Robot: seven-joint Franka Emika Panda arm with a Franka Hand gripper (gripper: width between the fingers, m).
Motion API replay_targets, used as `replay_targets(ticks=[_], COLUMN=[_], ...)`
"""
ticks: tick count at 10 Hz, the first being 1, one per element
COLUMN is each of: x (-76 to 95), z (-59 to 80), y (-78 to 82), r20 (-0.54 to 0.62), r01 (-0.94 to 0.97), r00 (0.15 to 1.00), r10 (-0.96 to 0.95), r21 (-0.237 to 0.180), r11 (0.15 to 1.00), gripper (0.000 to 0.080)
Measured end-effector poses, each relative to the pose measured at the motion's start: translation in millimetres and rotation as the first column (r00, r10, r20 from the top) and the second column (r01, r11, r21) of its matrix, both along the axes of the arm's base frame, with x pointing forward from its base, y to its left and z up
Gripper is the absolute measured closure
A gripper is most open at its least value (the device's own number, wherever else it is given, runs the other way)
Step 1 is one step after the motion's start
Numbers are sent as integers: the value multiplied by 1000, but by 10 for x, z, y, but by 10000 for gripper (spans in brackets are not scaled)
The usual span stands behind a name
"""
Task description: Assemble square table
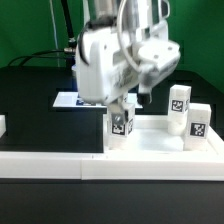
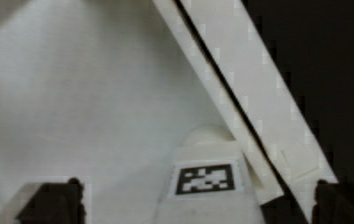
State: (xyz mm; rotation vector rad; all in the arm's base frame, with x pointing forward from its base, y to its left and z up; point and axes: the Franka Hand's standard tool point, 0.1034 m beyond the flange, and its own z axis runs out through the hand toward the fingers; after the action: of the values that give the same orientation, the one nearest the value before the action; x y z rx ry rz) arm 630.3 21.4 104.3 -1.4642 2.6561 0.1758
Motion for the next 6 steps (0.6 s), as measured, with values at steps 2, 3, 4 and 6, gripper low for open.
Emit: replay_targets(ticks=[2,3,4,6], x=[93,80,77,76], z=[223,186,174,171], y=[7,4,4,4], r20=[34,29,27,27], r01=[2,2,1,1], r00=[999,1000,1000,1000], r10=[-2,-2,-2,-2], r21=[12,9,9,8], r11=[1000,1000,1000,1000], gripper=[150,150,150,150])
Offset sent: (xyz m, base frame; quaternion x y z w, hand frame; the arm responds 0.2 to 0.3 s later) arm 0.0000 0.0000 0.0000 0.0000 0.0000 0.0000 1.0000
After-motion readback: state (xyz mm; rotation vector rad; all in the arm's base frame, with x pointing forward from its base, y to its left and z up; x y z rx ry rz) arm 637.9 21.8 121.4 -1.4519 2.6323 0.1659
